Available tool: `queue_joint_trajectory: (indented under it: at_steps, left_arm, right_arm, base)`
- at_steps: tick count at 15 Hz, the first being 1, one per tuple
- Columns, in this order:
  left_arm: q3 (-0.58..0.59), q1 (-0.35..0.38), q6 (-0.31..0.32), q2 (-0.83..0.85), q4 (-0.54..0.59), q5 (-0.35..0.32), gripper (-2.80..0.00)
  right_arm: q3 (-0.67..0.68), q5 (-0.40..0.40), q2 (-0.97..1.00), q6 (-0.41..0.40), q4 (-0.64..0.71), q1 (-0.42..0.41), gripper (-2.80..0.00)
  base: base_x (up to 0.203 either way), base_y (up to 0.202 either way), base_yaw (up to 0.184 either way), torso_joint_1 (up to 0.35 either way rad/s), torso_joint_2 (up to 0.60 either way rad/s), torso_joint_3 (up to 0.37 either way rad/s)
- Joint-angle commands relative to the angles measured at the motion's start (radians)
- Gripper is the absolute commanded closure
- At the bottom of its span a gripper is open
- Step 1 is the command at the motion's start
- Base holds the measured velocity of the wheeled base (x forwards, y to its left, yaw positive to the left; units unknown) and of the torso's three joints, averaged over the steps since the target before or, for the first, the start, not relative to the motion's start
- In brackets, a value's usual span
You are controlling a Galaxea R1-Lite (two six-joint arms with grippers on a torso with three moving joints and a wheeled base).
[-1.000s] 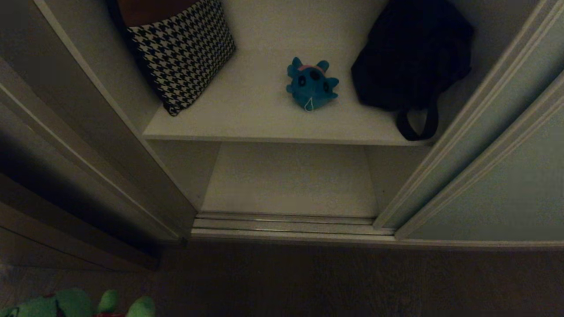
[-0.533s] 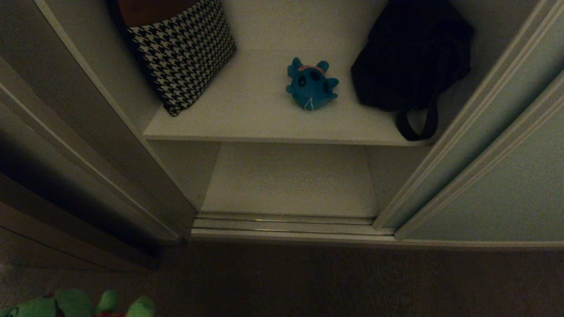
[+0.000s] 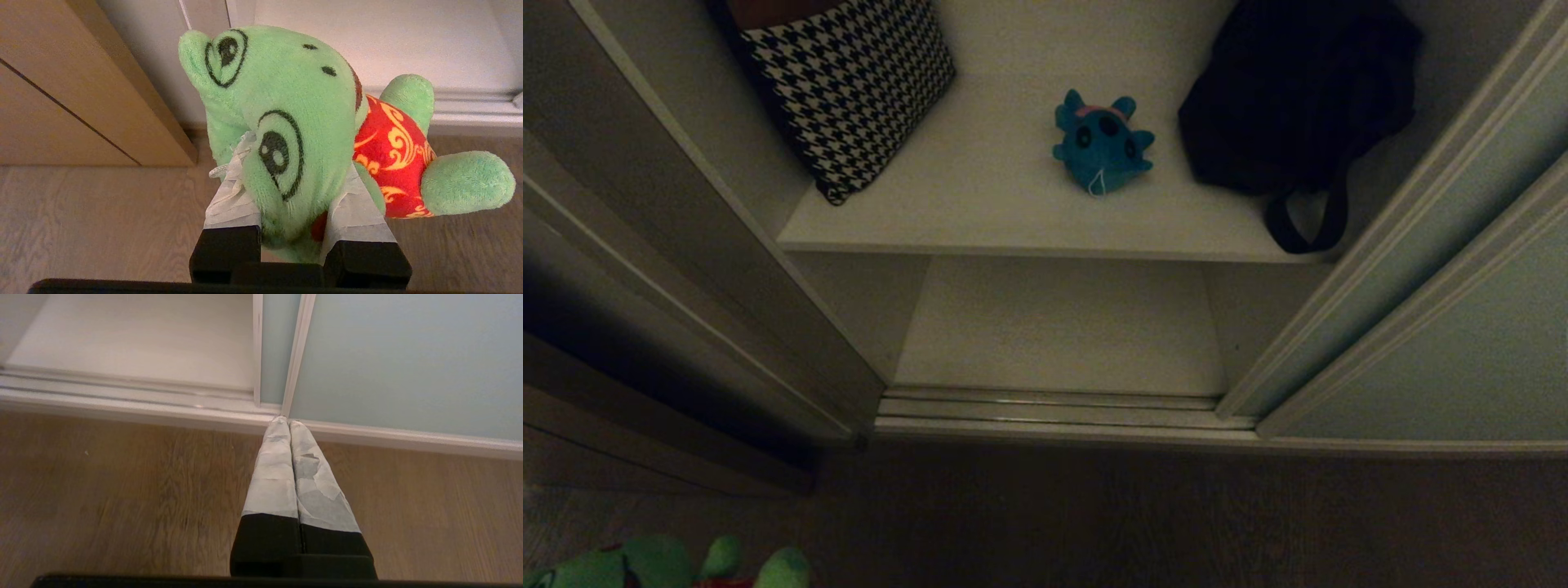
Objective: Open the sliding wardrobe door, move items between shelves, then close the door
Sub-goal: Place the green doll on the lower shelf
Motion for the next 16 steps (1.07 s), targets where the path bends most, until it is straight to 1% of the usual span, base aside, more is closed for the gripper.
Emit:
queue_joint_trajectory:
  at_steps: [1,16]
  left_arm:
    - [0.0,0.0,0.001,0.003,0.0,0.0,0.0]
    - [-0.002,0.0,-0.001,0.003,0.003,0.0,0.0]
  right_arm:
    - [0.0,0.0,0.0,-0.001,0.0,0.0,0.0]
    - [0.0,0.0,0.0,-0.001,0.0,0.0,0.0]
  base:
    - [0.0,0.0,0.0,0.006,0.0,-0.179]
    - [0.0,0.0,0.0,0.003,0.0,-0.198]
